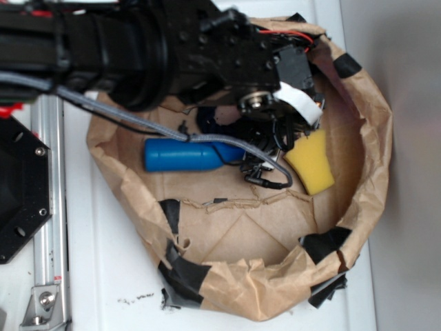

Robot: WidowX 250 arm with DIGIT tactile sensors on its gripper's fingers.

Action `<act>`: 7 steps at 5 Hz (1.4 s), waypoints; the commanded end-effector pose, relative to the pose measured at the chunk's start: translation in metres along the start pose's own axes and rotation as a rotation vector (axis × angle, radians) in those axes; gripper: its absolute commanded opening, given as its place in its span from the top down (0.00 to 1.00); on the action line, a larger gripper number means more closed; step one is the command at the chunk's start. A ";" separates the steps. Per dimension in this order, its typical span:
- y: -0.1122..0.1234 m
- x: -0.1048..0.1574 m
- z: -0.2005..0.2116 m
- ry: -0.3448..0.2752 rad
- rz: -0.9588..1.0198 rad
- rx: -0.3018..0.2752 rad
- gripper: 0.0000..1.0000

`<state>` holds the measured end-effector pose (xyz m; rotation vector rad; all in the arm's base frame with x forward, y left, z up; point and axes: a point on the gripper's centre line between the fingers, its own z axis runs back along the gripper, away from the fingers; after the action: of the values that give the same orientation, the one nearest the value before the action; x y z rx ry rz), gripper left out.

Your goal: Grab the rock.

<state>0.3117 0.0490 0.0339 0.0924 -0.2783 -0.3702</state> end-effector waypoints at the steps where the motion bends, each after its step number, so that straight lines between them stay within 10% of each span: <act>1: -0.004 0.029 -0.006 -0.004 -0.024 0.025 1.00; 2: -0.005 0.029 -0.001 -0.001 -0.007 0.081 1.00; 3: -0.013 0.024 0.017 0.037 0.080 -0.011 1.00; 5: -0.029 0.016 0.092 0.125 0.174 0.127 1.00; 7: -0.047 0.012 0.112 0.227 0.364 -0.081 1.00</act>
<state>0.2574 -0.0037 0.1129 0.0014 0.0261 -0.0312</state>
